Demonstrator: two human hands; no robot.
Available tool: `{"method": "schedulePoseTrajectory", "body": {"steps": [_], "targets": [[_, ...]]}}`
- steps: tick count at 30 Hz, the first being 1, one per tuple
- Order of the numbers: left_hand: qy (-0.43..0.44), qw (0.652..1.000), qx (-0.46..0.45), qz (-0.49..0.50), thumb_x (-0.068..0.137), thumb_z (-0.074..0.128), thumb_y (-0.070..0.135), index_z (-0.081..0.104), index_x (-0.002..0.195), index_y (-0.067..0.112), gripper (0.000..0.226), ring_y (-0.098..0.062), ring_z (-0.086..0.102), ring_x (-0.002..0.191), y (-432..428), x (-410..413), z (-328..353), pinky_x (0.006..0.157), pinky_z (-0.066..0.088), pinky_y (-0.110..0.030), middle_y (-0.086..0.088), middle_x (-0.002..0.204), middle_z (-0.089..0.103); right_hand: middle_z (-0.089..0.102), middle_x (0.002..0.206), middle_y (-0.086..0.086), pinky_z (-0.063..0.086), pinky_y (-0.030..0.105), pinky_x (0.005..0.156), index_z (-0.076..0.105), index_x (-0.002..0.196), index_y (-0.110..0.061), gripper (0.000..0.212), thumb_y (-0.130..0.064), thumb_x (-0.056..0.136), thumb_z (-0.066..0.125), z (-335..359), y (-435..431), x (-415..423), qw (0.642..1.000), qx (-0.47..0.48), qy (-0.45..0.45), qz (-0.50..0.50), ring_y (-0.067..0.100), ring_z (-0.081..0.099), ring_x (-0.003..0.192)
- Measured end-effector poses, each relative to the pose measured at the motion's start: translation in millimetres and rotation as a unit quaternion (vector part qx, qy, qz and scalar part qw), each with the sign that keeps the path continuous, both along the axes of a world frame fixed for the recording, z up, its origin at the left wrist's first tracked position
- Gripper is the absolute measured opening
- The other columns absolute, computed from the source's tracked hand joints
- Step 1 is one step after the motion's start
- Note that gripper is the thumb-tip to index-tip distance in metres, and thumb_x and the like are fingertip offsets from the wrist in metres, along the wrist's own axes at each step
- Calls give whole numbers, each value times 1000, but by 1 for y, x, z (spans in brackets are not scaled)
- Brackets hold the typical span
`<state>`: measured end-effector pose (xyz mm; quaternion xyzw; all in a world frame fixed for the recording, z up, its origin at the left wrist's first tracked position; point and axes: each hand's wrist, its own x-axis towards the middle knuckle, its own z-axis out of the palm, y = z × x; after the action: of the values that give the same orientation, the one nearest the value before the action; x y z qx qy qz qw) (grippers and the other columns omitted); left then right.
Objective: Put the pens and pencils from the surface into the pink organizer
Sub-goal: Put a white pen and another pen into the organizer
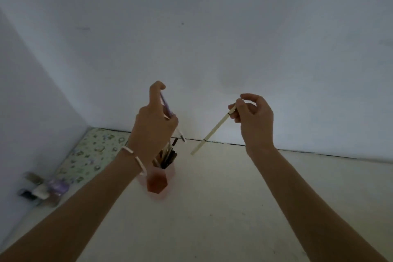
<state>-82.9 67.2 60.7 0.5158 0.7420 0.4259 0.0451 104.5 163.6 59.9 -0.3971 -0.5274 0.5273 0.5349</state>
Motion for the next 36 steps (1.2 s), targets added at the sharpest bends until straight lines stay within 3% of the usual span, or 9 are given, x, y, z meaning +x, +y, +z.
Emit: {"method": "schedulePoseTrajectory", "body": {"steps": [4, 8, 11, 15, 21, 24, 27, 32, 36], "targets": [[108, 993, -48, 17, 83, 61, 1, 31, 122, 21, 54, -12, 55, 40, -26, -25, -15, 39, 50, -25, 1, 58, 57, 72, 77, 8, 50, 18, 60, 57, 100, -9, 6, -7, 94, 55, 3, -31, -28, 997, 31, 55, -36, 13, 64, 63], [142, 983, -116, 22, 86, 61, 8, 33, 117, 18, 44, -15, 56, 46, -31, -26, -38, 45, 51, -32, 3, 63, 58, 73, 82, 6, 52, 22, 66, 56, 98, -11, 4, -9, 95, 55, -14, -50, -46, 996, 49, 55, -53, 15, 65, 68], [191, 962, -190, 42, 91, 57, 27, 49, 112, 19, 23, -15, 62, 71, -30, -23, -46, 61, 51, -30, 2, 84, 67, 73, 85, 2, 54, 24, 70, 57, 101, -13, 6, -11, 96, 55, -29, -57, -51, 996, 67, 24, -58, 16, 67, 74], [188, 969, -130, 97, 94, 47, 43, 62, 121, 15, 42, -22, 57, 114, -31, -30, -37, 94, 46, -38, -5, 120, 66, 72, 85, -4, 55, 28, 72, 56, 98, -24, 10, -14, 95, 55, -40, -59, -54, 994, 90, -7, -58, 16, 68, 78], [132, 983, -39, 120, 92, 51, 26, 57, 123, 17, 33, -19, 61, 99, -35, -37, -5, 84, 49, -35, -1, 111, 66, 67, 85, -12, 49, 12, 69, 53, 97, -31, 13, -19, 95, 57, -61, -69, -78, 980, 173, -96, -6, 4, 64, 78], [116, 987, -46, 99, 91, 52, 24, 56, 123, 18, 32, -16, 61, 95, -32, -26, -2, 84, 51, -34, 1, 111, 65, 65, 98, -6, 51, 21, 81, 64, 96, -19, 5, -18, 92, 62, -85, -72, -83, 948, 228, -219, 49, 5, 59, 90], [104, 989, -57, 83, 91, 52, 23, 55, 124, 19, 34, -15, 61, 98, -21, -7, -4, 85, 50, -31, 3, 113, 64, 62, 118, 1, 43, 26, 97, 73, 99, -11, 14, -18, 87, 68, -101, -73, -73, 917, 266, -289, 65, 14, 54, 111], [81, 996, -15, 12, 85, 56, 19, 59, 108, 20, 23, -12, 59, 82, 15, 68, -18, 72, 48, -26, 6, 93, 63, 63, 104, -3, 49, 25, 78, 66, 103, -11, 23, 1, 87, 55, -78, -26, 4, 940, 228, -236, -96, 15, 60, 88], [29, 984, -151, -84, 80, 53, 24, 62, 91, 23, 14, -16, 63, 82, 54, 170, -55, 71, 49, -27, 5, 87, 67, 65, 98, -4, 41, 13, 70, 65, 97, -16, 30, 4, 82, 48, -62, 15, 99, 939, 129, -236, -216, 9, 56, 76]]}}
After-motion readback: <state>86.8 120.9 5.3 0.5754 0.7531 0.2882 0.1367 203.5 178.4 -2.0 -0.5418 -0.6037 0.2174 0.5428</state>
